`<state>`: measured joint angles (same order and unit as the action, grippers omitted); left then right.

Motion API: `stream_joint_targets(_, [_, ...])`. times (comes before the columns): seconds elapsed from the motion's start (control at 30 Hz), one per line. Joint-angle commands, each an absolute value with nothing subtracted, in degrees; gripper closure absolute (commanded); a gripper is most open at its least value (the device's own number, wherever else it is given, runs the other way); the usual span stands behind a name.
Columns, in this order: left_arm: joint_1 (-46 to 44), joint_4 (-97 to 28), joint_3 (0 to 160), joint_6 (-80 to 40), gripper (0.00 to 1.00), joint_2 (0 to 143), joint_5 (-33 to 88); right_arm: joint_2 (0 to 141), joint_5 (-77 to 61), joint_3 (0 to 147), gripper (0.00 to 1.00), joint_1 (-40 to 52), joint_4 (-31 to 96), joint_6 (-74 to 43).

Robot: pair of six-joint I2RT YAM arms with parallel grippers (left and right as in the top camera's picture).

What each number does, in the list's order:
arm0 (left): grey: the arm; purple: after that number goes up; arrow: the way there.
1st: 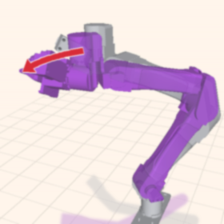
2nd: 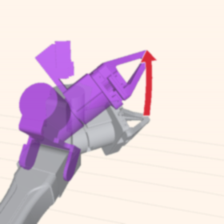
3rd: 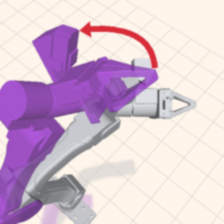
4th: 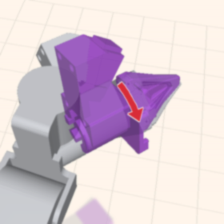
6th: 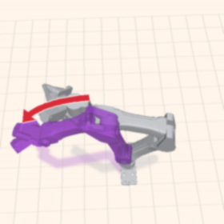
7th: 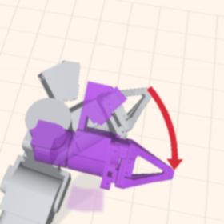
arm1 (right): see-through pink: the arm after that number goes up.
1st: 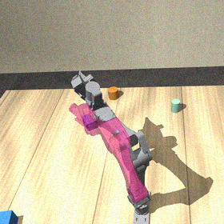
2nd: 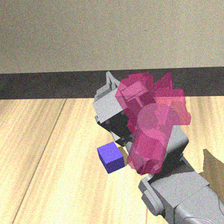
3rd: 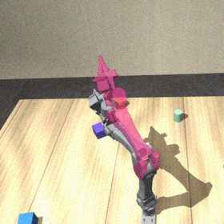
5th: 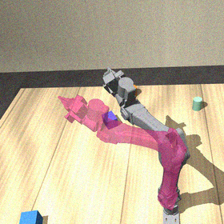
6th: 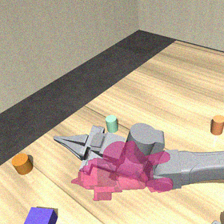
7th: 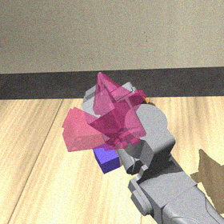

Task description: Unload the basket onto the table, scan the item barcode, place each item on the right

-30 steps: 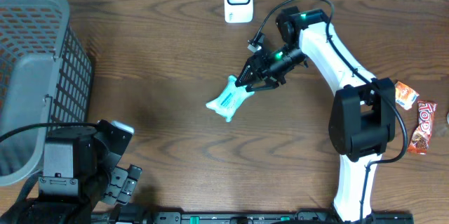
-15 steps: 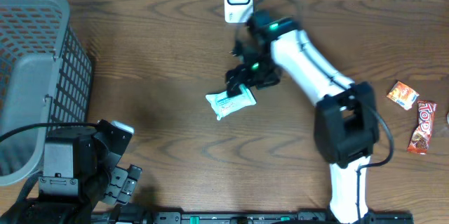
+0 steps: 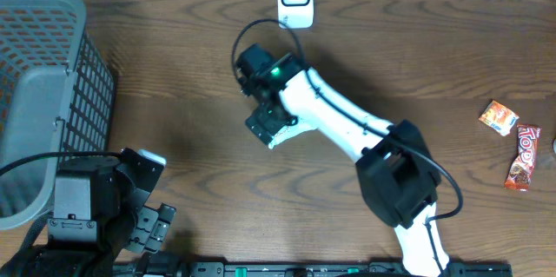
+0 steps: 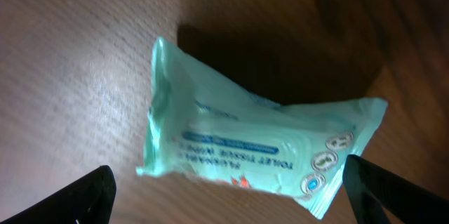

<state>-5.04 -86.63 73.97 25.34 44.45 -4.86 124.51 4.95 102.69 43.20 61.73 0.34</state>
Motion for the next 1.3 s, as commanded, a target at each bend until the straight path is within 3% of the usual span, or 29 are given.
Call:
stream_joint_targets(0.0, [-5.2, -86.7, 74.4, 25.4, 0.02, 44.2, -5.1, 127.3, 16.2, 101.3, 0.01, 45.7, 60.9, -3.2])
stream_joint_targets(0.37, [-5.2, -86.7, 74.4, 25.4, 0.02, 44.2, -5.1, 136.4, 22.2, 101.1, 0.01, 49.1, 62.5, -12.9])
stream_joint_targets(0.4, [-5.2, -86.7, 74.4, 25.4, 0.02, 44.2, -5.1, 136.9, 23.9, 101.1, 0.05, 49.5, 63.2, -14.7])
stream_joint_targets(0.43, [-5.2, -86.7, 74.4, 25.4, 0.02, 44.2, -5.1, 136.9, 25.3, 101.1, 0.15, 49.7, 63.9, -16.0])
stream_joint_targets(0.53, [-5.2, -86.7, 74.4, 25.4, 0.02, 44.2, -5.1, 137.4, 27.1, 101.1, 0.66, 50.3, 65.1, -18.5])
stream_joint_targets(0.63, [-5.2, -86.7, 74.4, 25.4, 0.02, 44.2, -5.1, 137.2, 28.0, 101.3, 0.9, 50.5, 65.3, -19.4])
stream_joint_targets(0.7, [-5.2, -86.7, 74.4, 25.4, 0.02, 44.2, -5.1, 137.0, 28.2, 101.7, 0.99, 50.8, 66.3, -20.5])
stream_joint_targets(0.83, [-5.2, -86.7, 74.4, 25.4, 0.02, 44.2, -5.1, 135.1, 28.2, 103.1, 0.99, 50.8, 68.2, -20.8])
stream_joint_targets(0.97, [-5.2, -86.7, 74.4, 25.4, 0.02, 44.2, -5.1, 131.1, 22.5, 104.2, 0.99, 49.1, 66.5, -14.0])
stream_joint_targets(1.27, [-5.2, -86.7, 74.4, 25.4, 0.02, 44.2, -5.1, 119.4, -22.2, 104.4, 0.99, 37.6, 70.1, 5.8])
